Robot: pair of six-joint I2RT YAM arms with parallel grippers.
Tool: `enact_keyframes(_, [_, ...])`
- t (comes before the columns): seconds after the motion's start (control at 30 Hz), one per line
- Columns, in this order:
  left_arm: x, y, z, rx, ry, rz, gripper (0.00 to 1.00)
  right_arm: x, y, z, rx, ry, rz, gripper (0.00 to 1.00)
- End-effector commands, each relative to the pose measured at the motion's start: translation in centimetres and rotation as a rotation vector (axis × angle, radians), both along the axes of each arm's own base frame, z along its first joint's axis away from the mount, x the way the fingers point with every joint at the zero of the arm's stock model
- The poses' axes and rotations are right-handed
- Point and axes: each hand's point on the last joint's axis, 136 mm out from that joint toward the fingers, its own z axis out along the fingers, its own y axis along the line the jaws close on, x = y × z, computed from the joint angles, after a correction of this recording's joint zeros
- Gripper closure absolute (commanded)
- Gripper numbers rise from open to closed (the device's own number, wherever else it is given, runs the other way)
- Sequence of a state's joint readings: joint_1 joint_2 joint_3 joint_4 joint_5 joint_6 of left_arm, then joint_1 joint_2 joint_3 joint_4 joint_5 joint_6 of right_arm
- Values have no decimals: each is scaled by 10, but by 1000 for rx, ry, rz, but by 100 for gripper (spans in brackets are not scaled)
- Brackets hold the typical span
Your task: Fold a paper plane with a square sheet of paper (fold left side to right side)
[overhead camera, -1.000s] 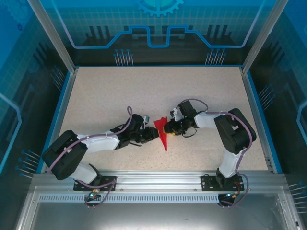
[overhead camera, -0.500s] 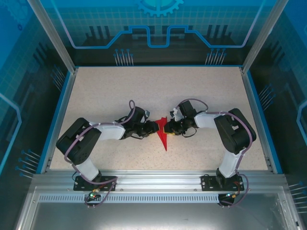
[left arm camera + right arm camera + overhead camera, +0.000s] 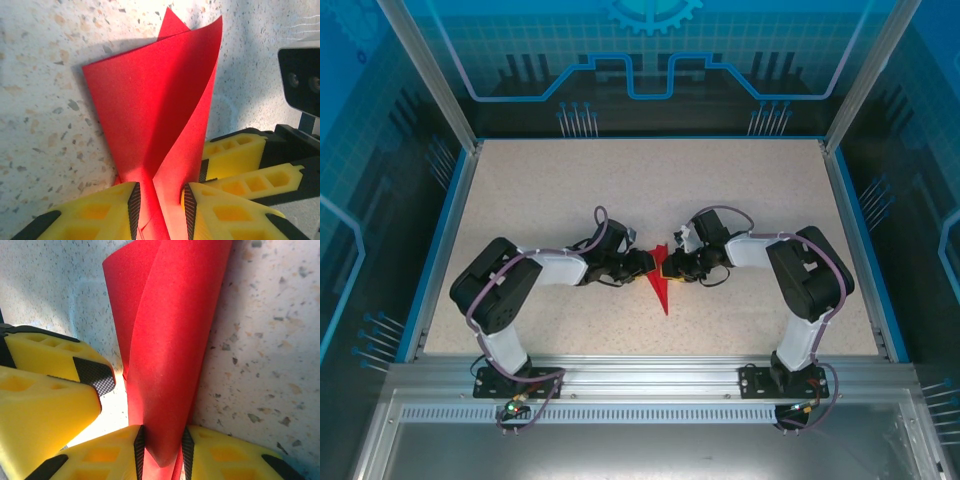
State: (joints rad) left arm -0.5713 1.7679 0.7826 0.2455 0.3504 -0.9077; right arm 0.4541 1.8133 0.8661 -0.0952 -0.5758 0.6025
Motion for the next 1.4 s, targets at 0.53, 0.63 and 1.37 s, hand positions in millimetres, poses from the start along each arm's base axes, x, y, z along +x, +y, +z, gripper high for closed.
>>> enact_keyframes(0.53, [9, -10, -1, -62, 2, -19, 67, -8, 3, -7, -19, 27, 22, 71])
enact_keyframes(0.63, [10, -11, -2, -68, 4, -20, 68, -8, 2, -8, -17, 28, 22, 71])
enact_keyframes(1.37, [6, -3, -1, -33, -9, -9, 93, -10, 2, -11, -21, 40, 25, 71])
